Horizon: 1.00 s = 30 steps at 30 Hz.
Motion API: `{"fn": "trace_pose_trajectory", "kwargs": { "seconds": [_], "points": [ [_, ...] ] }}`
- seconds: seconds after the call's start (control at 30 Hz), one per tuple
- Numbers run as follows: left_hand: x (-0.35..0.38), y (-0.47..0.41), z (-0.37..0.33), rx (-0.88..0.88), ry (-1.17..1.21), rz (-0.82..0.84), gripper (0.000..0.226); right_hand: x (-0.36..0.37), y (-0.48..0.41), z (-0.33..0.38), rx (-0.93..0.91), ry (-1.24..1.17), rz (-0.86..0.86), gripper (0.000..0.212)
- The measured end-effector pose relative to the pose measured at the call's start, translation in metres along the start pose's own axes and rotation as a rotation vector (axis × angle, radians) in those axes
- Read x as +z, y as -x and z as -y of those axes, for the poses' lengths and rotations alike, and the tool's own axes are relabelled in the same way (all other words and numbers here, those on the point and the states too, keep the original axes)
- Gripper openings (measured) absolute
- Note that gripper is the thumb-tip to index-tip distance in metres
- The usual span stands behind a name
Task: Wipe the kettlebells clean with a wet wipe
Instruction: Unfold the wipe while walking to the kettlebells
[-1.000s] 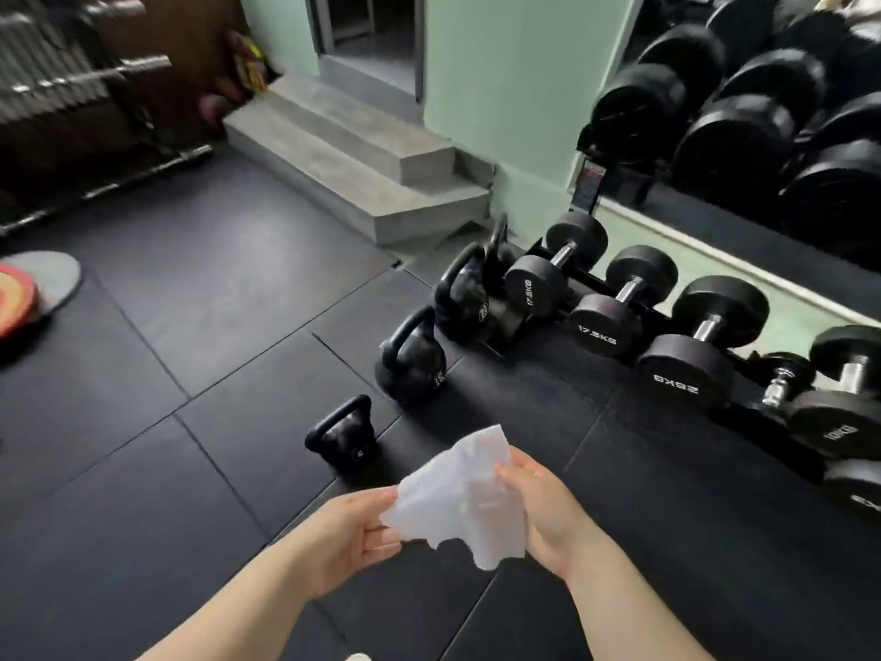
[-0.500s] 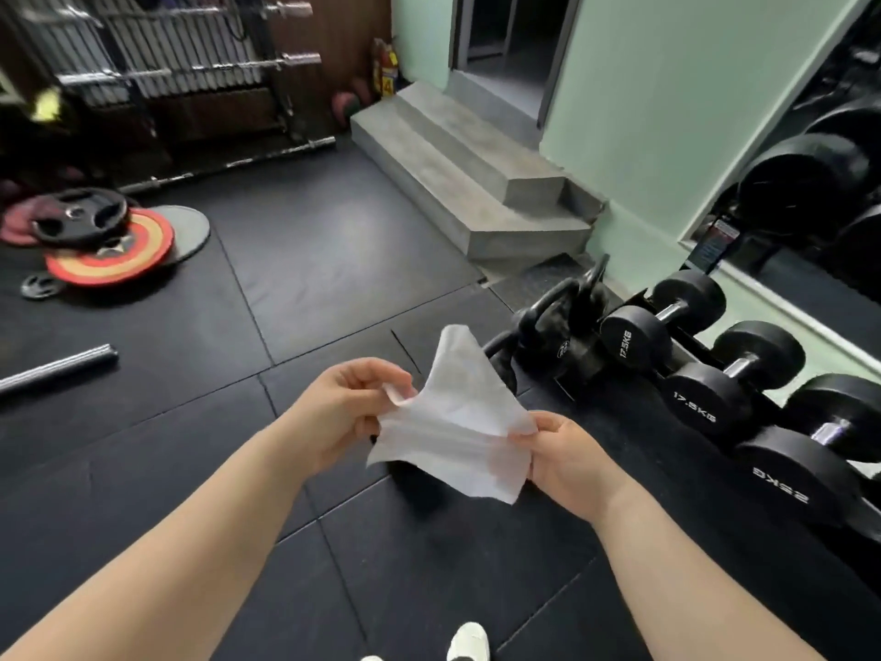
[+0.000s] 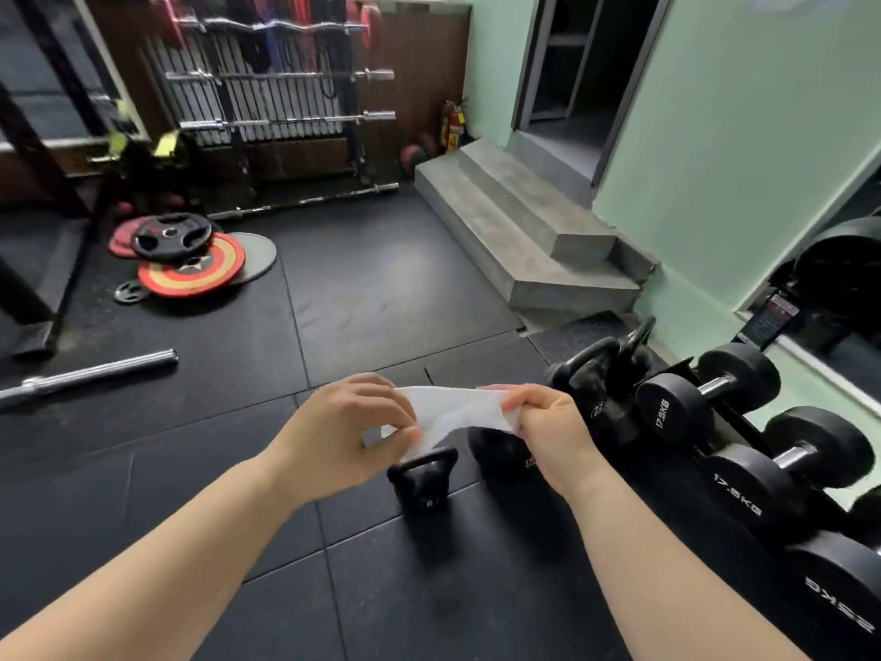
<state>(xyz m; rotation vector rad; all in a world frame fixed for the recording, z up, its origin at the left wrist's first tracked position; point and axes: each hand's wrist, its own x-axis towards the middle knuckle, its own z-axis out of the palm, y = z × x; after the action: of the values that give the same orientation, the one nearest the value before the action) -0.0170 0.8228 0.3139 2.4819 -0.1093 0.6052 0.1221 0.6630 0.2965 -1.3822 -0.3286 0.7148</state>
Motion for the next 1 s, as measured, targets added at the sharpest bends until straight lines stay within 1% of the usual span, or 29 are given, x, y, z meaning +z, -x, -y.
{"fn": "trace_pose_trajectory", "kwargs": {
  "seconds": [0.03,0.07,0.1,0.13,0.17,0.2,0.23,0.27,0.37,0.43,0.5,0.57,0.67,0.77,0.83,0.93,1.0],
  "points": [
    [0.001,-0.002,0.001,-0.050,-0.005,0.024,0.030,-0.001,-0.001,0.003,-0.023,0.033,0.007,0.055],
    [0.002,-0.007,0.000,-0.185,0.024,0.009,0.031,-0.003,-0.001,0.007,-0.035,0.047,0.012,0.051],
    [0.003,-0.011,0.001,-0.360,0.083,-0.023,0.028,-0.002,-0.002,0.010,-0.036,0.053,0.018,0.049],
    [0.006,-0.016,0.002,-0.515,0.163,-0.096,0.024,-0.002,-0.003,0.012,-0.032,0.065,0.029,0.049],
    [0.010,-0.021,0.003,-0.609,0.236,-0.193,0.022,-0.001,-0.005,0.014,-0.028,0.083,0.046,0.050],
    [0.013,-0.025,0.002,-0.643,0.298,-0.288,0.024,-0.002,-0.007,0.016,-0.020,0.096,0.062,0.050],
    [0.015,-0.029,0.001,-0.649,0.357,-0.357,0.025,-0.003,-0.010,0.016,-0.005,0.099,0.076,0.050],
    [0.017,-0.031,-0.001,-0.641,0.410,-0.388,0.029,-0.005,-0.013,0.016,0.011,0.094,0.091,0.049],
    [0.020,-0.032,-0.001,-0.672,0.475,-0.380,0.039,-0.009,-0.022,0.017,0.040,0.066,0.139,0.037],
    [0.019,-0.032,0.005,-0.710,0.554,-0.379,0.039,-0.009,-0.029,0.016,0.053,0.049,0.153,0.023],
    [0.017,-0.033,0.014,-0.732,0.671,-0.378,0.035,-0.006,-0.037,0.014,0.069,0.030,0.140,0.018],
    [0.015,-0.034,0.025,-0.745,0.795,-0.386,0.029,-0.001,-0.048,0.011,0.088,0.003,0.105,0.020],
    [0.010,-0.036,0.048,-0.757,0.872,-0.363,0.031,0.012,-0.069,0.006,0.162,-0.015,0.054,0.026],
    [-0.001,-0.036,0.080,-0.753,0.938,-0.372,0.021,0.033,-0.096,0.003,0.269,-0.074,0.072,0.033],
    [-0.010,-0.038,0.102,-0.776,0.973,-0.364,0.022,0.050,-0.113,0.001,0.340,-0.074,0.087,0.042],
    [-0.028,-0.047,0.140,-0.824,0.945,-0.348,0.026,0.083,-0.142,0.000,0.427,-0.088,0.084,0.049],
    [-0.041,-0.053,0.168,-0.854,0.839,-0.311,0.028,0.109,-0.164,-0.001,0.432,-0.029,0.035,0.051]
  ]
}}
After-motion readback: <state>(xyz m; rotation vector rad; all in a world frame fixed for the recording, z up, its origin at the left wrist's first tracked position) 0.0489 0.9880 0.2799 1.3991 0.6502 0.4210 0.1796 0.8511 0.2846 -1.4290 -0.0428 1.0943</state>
